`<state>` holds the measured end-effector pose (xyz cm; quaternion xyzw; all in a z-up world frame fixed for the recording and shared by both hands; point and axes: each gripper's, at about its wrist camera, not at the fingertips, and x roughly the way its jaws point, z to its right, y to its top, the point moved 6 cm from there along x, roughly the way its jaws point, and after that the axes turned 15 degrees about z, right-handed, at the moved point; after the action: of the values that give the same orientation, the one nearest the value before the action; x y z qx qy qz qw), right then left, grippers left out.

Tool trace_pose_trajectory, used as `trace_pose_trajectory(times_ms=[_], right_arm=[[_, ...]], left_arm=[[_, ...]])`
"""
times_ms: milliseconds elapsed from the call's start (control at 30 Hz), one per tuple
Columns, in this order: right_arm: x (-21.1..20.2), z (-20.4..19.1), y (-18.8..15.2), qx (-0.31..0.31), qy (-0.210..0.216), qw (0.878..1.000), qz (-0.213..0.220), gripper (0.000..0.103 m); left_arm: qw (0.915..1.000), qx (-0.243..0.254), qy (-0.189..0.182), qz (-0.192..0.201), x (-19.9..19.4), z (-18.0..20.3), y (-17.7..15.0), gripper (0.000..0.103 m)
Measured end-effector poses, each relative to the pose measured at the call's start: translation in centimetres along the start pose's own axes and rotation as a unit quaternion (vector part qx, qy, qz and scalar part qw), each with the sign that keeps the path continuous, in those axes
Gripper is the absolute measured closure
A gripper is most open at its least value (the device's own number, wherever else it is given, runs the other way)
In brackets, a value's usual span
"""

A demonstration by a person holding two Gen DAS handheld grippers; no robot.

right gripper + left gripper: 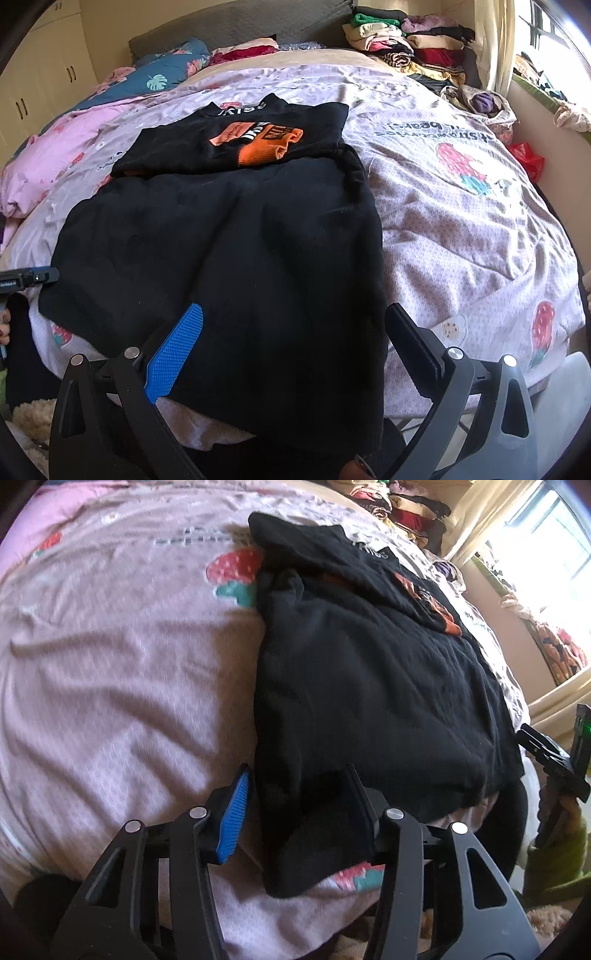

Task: Fold small clothes
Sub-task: 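Close both tools on the sweatshirt hem, then lift the hem with both tools, fold it toward the collar, and open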

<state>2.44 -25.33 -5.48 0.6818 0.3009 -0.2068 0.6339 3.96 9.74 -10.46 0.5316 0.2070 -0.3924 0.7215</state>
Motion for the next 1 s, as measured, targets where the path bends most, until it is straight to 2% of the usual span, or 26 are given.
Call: trace_pose_trajectory(times_ms=[200, 433, 467, 533, 667, 733, 767, 833, 867, 1000], right_arm=[[-1.1, 1.1, -1.3, 0.001, 0.002, 1.0, -0.012, 0.005], [-2.1, 2.1, -3.3, 0.004, 0.017, 0.999, -0.04, 0.008], [-2.0, 2.2, -3.6, 0.005, 0.019, 0.999, -0.044, 0.012], [-1.9, 2.4, -4.3, 0.008, 0.021, 0.998, -0.06, 0.027], [-1.3, 3.1, -5.7, 0.022, 0.022, 0.996, -0.084, 0.041], [-1.5, 2.9, -5.9, 0.042, 0.046, 0.995, -0.083, 0.064], [-1.8, 2.7, -5.7, 0.034, 0.045, 0.995, -0.076, 0.069], [-2.2, 2.4, -5.2, 0.021, 0.047, 0.996, -0.066, 0.091], [-2.5, 2.4, -4.9, 0.022, 0.049, 0.997, -0.06, 0.093], [-3.7, 2.3, -3.5, 0.025, 0.063, 0.997, -0.031, 0.094]], left_arm=[[0.9998, -0.005, -0.008, -0.016, 0.4, 0.4, -1.8, 0.063], [0.9998, -0.007, -0.008, -0.018, 0.5, 0.3, -2.1, 0.063], [0.9998, -0.007, -0.008, -0.018, 0.6, 0.3, -2.1, 0.063], [0.9998, -0.009, -0.008, -0.018, 0.6, 0.3, -2.1, 0.063], [0.9998, -0.01, -0.007, -0.018, 0.6, 0.2, -2.2, 0.065], [0.9998, -0.013, -0.004, -0.016, 0.6, 0.0, -2.2, 0.069], [0.9998, -0.016, -0.003, -0.015, 0.6, -0.1, -2.2, 0.074], [0.9997, -0.022, -0.005, -0.011, 0.4, -0.3, -2.1, 0.084], [0.9996, -0.025, -0.007, -0.007, 0.2, -0.3, -1.9, 0.092], [0.9995, -0.027, -0.014, 0.007, -0.6, -0.1, -1.4, 0.1]])
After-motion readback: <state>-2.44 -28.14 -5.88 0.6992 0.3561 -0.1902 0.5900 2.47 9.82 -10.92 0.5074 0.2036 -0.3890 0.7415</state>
